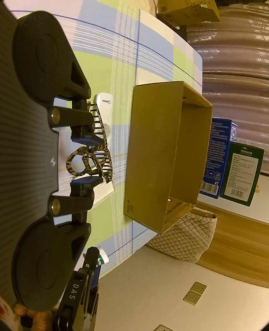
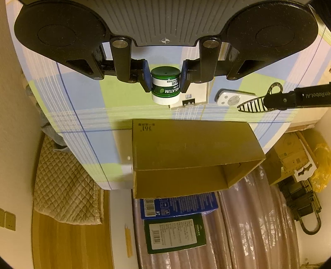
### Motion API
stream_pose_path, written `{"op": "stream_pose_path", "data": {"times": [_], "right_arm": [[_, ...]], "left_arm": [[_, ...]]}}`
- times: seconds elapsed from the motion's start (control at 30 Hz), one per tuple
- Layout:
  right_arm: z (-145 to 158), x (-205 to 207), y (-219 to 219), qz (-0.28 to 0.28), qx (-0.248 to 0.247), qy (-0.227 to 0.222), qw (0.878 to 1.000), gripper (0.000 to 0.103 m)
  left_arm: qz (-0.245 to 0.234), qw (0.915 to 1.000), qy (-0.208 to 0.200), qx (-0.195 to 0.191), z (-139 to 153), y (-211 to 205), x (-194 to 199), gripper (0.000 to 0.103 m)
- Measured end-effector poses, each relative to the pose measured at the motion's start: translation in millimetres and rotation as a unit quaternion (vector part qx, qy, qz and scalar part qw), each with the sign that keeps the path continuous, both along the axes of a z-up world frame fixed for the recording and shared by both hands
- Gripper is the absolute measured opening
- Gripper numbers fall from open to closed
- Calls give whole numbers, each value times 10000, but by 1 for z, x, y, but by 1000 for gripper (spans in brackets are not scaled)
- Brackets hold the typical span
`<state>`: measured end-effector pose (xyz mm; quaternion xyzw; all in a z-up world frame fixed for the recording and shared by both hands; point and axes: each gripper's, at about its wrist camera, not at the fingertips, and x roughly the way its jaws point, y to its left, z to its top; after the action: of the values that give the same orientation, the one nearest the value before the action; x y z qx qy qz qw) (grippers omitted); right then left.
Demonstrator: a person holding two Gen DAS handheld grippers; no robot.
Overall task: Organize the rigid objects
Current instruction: 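Carry the braided cable and green jar over the box with both tools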
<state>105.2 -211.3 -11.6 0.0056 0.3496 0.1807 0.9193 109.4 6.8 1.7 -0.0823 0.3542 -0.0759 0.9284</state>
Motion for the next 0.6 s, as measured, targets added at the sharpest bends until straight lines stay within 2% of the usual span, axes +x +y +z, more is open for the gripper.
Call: {"op": "stream_pose_path", "data": {"times": [0.3, 0.47, 0.6], "right_arm": [[39, 57, 14, 230, 87, -298, 9993, 26], [65, 106, 26, 388, 107, -402, 9984, 26], [84, 145, 38, 556, 6, -489, 9973, 26]], "left_arm": [[-194, 9990, -386, 144, 37, 11, 47, 26], [-331, 9969, -631, 329, 66, 18, 91, 26], [-430, 9960, -650, 428, 83, 24, 129, 26]]}}
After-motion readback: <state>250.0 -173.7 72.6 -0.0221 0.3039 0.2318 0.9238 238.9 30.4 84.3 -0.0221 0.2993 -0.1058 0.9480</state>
